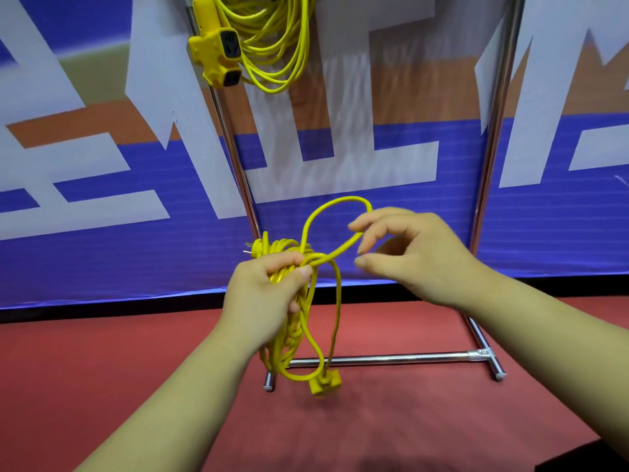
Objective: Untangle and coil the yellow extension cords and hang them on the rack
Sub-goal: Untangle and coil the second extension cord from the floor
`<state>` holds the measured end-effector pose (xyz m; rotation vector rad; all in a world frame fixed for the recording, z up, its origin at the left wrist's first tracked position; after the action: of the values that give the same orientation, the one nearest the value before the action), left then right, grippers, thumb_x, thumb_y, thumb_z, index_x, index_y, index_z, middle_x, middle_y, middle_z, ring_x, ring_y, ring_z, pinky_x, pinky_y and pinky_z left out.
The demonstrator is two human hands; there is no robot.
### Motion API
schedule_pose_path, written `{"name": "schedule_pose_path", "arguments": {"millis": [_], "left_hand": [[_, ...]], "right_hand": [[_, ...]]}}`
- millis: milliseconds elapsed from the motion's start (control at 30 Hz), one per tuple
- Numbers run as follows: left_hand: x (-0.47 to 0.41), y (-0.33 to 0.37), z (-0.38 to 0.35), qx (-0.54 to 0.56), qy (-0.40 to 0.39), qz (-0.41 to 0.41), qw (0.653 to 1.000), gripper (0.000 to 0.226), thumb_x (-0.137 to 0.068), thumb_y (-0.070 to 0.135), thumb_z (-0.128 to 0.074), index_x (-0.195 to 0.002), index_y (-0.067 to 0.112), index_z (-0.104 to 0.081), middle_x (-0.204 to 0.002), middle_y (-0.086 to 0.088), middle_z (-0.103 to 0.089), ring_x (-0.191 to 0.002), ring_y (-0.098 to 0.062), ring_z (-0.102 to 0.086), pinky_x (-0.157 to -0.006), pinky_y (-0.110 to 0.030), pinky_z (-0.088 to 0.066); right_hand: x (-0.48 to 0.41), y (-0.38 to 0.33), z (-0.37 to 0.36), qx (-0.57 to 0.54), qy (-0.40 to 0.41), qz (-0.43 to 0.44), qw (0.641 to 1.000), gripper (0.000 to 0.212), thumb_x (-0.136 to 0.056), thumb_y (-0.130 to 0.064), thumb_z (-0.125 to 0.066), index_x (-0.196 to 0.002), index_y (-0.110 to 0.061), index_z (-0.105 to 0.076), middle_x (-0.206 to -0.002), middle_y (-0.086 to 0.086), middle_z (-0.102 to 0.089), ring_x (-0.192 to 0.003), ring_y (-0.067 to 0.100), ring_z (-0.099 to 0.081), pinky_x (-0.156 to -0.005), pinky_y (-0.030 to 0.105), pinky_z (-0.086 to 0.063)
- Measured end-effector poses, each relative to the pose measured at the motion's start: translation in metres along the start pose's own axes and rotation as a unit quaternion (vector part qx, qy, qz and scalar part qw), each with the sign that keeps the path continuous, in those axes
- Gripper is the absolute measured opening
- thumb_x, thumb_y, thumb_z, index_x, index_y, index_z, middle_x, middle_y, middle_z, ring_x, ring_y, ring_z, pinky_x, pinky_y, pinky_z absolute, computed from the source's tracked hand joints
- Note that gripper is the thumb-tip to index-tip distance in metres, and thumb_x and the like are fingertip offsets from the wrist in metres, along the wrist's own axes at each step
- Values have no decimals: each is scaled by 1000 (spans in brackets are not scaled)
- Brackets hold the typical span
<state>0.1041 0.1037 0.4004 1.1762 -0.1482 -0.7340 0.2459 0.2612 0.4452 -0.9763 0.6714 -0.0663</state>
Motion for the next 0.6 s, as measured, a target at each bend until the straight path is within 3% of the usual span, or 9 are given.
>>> {"name": "schedule_pose_path", "arguments": {"millis": [67, 133, 167, 233, 300, 333, 467, 600], "left_hand": [[-3, -9, 13, 19, 30, 16, 999, 10, -91, 20, -71, -99, 25, -75, -47, 1, -56, -42, -13, -52, -48, -23, -45], [-5, -16, 22, 51, 48, 33, 997, 10, -92, 19, -71, -100, 24, -75, -47, -1, -55, -41, -14, -50, -46, -24, -44], [-5, -18, 23, 64, 51, 39, 996, 10, -92, 19, -71, -100, 25, -75, -47, -4, -55, -41, -15, -50, -46, -25, -44], [-4, -18, 24, 93, 51, 44, 993, 11, -92, 18, -70, -95, 28, -75, -48, -9, -54, -41, -17, -49, -44, -24, -44], [-3, -15, 21, 127, 43, 46, 990, 17, -93, 16, -70, -87, 31, -75, -50, -11, -53, -41, -17, -47, -42, -24, -44], [-1, -12, 18, 145, 37, 48, 988, 20, -93, 15, -70, -83, 32, -76, -51, -11, -53, -41, -18, -47, -43, -25, -45], [1, -8, 20, 208, 33, 55, 976, 13, -93, 13, -68, -100, 22, -73, -58, -9, -57, -42, -15, -48, -44, -26, -48], [1, -16, 29, 212, 41, 64, 974, 16, -93, 14, -68, -109, 15, -71, -55, -9, -53, -41, -15, -48, -45, -26, -49]], "right_hand": [[1, 5, 19, 5, 69, -4, 998, 21, -76, -6, -82, -74, -22, -69, -102, -4, -70, -49, 12, -55, -58, 20, -44], [2, 29, 16, 5, 62, -59, 996, 16, -78, -11, -81, -79, -23, -70, -82, -1, -71, -50, 13, -53, -56, 22, -42], [6, 45, 3, 18, 22, -97, 995, 14, -80, -14, -80, -85, -24, -72, -78, -5, -71, -53, 8, -56, -59, 20, -43], [20, 83, -36, 78, -98, -161, 979, 22, -85, -23, -77, -107, -25, -73, -99, -11, -73, -79, -7, -63, -78, 14, -47], [39, 117, -71, 143, -214, -197, 946, 39, -88, -33, -73, -126, -24, -67, -122, -10, -69, -102, -3, -63, -95, 17, -46], [47, 129, -81, 167, -248, -208, 931, 40, -90, -36, -71, -128, -24, -66, -122, -9, -69, -103, 2, -64, -94, 18, -47], [70, 155, -98, 149, -304, -267, 902, 24, -91, -31, -70, -113, -25, -73, -91, -14, -71, -79, -8, -61, -72, 4, -43], [90, 168, -114, 124, -367, -274, 880, 13, -91, -22, -70, -103, -24, -76, -103, -4, -76, -86, -2, -61, -83, 14, -47]]}}
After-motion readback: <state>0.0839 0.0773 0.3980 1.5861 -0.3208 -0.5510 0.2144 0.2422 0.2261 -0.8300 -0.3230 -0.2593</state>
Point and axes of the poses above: each hand's wrist, its own x-axis away from the middle knuckle, its own z-axis out of the back of the hand, y = z × x, the point moved 10 cm from there along -x, towards the middle knuckle
